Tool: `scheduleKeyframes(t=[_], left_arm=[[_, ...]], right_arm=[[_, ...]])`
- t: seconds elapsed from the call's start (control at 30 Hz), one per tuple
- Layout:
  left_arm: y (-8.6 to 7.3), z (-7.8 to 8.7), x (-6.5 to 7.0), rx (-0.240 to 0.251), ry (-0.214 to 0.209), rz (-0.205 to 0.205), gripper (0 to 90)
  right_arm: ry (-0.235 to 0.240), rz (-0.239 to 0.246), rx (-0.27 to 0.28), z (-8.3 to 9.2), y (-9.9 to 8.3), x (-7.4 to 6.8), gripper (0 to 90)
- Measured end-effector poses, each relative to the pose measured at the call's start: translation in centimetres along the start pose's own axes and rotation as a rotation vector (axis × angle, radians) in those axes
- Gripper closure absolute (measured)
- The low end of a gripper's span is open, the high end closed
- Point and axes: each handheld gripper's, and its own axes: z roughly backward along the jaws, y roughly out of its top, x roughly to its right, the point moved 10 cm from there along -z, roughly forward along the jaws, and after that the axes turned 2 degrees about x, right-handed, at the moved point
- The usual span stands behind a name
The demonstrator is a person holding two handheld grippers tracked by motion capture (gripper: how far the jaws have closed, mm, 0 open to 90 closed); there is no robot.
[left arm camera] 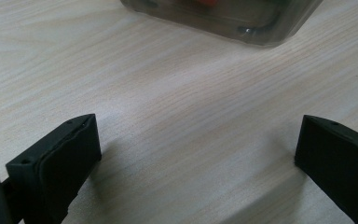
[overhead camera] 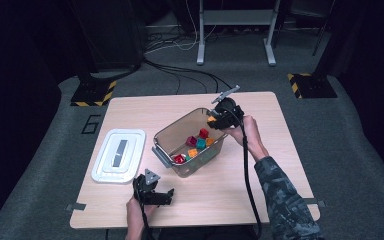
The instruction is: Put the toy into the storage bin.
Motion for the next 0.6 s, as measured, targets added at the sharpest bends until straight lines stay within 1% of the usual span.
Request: scheduleKeyframes(t=[0.03, 0.1, 0.13, 0.17, 0.27, 0.3, 0.33, 0.37, 0.43, 0.47, 0.53, 0.57, 0.6], left_arm=[[0.0, 0.0, 0.0, 0.000, 0.000, 0.000, 0.0], [0.0, 0.0, 0.0, 0.000, -0.001, 0.001, 0.0], [0.0, 0.0, 0.0, 0.000, 0.000, 0.000, 0.0], [0.0, 0.0, 0.0, 0.000, 0.000, 0.000, 0.0], [0.0, 0.0, 0.0, 0.001, 0.001, 0.003, 0.0], [0.0, 0.0, 0.0, 0.001, 0.001, 0.003, 0.0], [0.0, 0.0, 0.0, 0.001, 0.001, 0.004, 0.0], [0.0, 0.0, 0.0, 0.001, 0.001, 0.004, 0.0], [0.0, 0.0, 0.0, 0.001, 0.001, 0.003, 0.0], [0.0, 0.0, 0.0, 0.001, 0.001, 0.003, 0.0], [0.0, 0.0, 0.0, 0.002, 0.001, 0.003, 0.0], [0.0, 0.0, 0.0, 0.002, 0.001, 0.003, 0.0], [0.0, 0.0, 0.0, 0.001, 0.001, 0.003, 0.0]], right_arm=[[0.000, 0.000, 0.000, 0.0, 0.0, 0.0, 53.5], [-0.003, -0.004, 0.005, 0.2, -0.2, 0.0, 34.9], [-0.024, -0.004, 0.009, 0.4, -0.2, 0.2, 28.5], [-0.024, -0.004, 0.009, 0.4, -0.2, 0.2, 28.5], [-0.022, -0.030, 0.050, 1.4, -0.3, 0.4, 16.7], [-0.024, -0.032, 0.057, 1.7, -0.5, 0.6, 14.0], [-0.026, -0.052, 0.075, 2.3, -1.0, 1.0, 11.4], [-0.026, -0.052, 0.075, 2.3, -1.0, 1.0, 11.4], [-0.035, -0.061, 0.085, 2.7, -1.7, 1.5, 6.1], [-0.039, -0.071, 0.087, 3.0, -2.5, 2.0, 3.3], [-0.045, -0.091, 0.083, 3.2, -3.6, 2.3, 0.9], [-0.045, -0.091, 0.083, 3.2, -3.6, 2.3, 0.9], [-0.049, -0.100, 0.086, 3.3, -4.5, 2.7, 0.0]])
